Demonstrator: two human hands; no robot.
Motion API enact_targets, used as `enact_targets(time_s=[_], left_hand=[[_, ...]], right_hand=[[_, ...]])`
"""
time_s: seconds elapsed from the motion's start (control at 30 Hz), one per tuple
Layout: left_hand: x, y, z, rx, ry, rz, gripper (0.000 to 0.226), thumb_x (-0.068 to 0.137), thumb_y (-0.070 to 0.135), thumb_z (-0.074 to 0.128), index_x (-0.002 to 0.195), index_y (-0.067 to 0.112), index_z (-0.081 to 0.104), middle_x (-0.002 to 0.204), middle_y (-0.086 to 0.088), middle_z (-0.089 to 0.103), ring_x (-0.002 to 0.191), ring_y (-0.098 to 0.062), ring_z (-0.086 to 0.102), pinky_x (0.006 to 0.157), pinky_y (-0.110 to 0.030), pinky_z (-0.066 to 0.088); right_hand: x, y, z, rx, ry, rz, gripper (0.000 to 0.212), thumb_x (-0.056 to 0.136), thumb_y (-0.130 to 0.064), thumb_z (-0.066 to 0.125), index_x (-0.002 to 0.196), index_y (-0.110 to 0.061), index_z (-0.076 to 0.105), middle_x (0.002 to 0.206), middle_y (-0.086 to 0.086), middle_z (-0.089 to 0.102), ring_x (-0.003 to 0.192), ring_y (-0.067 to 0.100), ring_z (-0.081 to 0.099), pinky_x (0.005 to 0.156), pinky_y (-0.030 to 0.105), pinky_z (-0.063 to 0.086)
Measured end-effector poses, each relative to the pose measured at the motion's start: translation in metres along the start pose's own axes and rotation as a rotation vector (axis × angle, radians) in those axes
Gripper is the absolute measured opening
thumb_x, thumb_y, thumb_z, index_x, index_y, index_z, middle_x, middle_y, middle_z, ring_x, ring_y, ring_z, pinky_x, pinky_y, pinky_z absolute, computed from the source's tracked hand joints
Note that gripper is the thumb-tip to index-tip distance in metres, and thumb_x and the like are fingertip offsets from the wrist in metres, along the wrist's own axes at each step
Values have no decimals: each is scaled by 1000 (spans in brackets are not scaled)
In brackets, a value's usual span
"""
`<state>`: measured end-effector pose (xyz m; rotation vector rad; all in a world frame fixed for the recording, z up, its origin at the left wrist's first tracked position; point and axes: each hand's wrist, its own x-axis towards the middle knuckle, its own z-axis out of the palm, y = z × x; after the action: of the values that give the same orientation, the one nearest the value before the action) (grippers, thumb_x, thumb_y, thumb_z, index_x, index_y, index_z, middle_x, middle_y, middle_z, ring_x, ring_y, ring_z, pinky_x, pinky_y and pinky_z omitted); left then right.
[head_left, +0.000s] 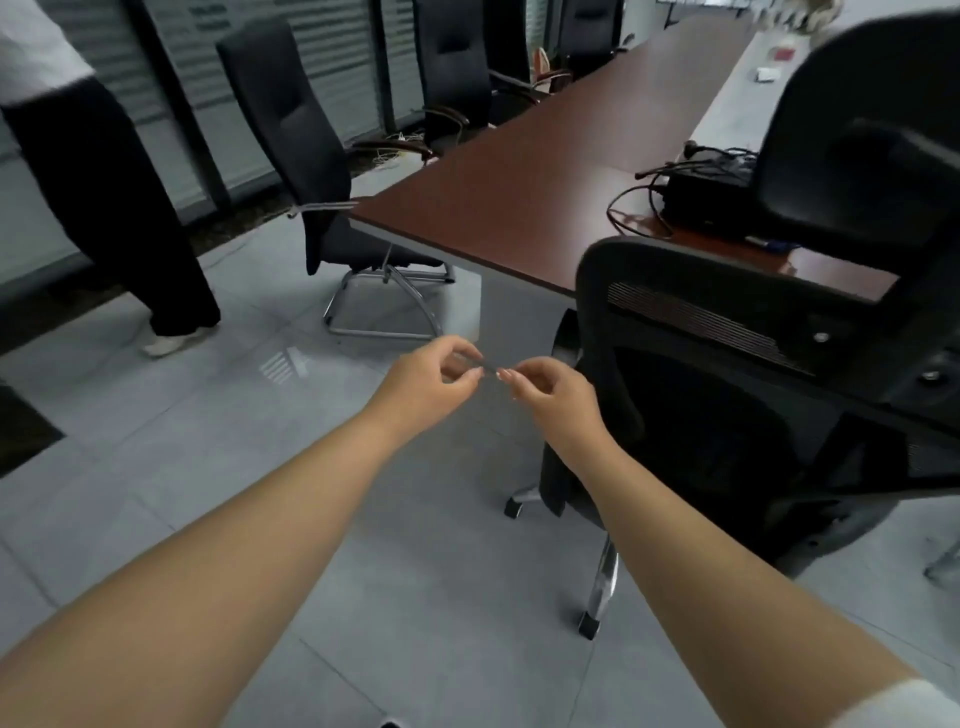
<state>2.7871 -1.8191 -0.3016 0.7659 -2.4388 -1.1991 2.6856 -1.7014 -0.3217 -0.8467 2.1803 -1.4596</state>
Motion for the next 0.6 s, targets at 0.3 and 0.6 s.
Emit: enact_targets(time_s=[0.3, 0.6], left_hand=[[50, -71, -106, -65, 60, -24, 9, 88, 21, 59, 96, 25, 57, 76, 12, 66, 77, -1, 61, 63, -10, 43], [127, -120, -152, -102, 95, -74, 8, 89, 20, 59, 95, 25, 56, 74, 12, 66, 73, 4, 62, 64, -7, 45]], right_hand=[[69, -53, 113, 8, -97, -22, 13, 87, -29, 64, 83, -16, 61, 62, -12, 58, 59, -3, 52, 59, 13, 39], [162, -75, 176, 30, -166, -21, 18, 88, -28, 63, 71, -24, 59, 63, -7, 62, 64, 9, 60, 77, 31, 50]])
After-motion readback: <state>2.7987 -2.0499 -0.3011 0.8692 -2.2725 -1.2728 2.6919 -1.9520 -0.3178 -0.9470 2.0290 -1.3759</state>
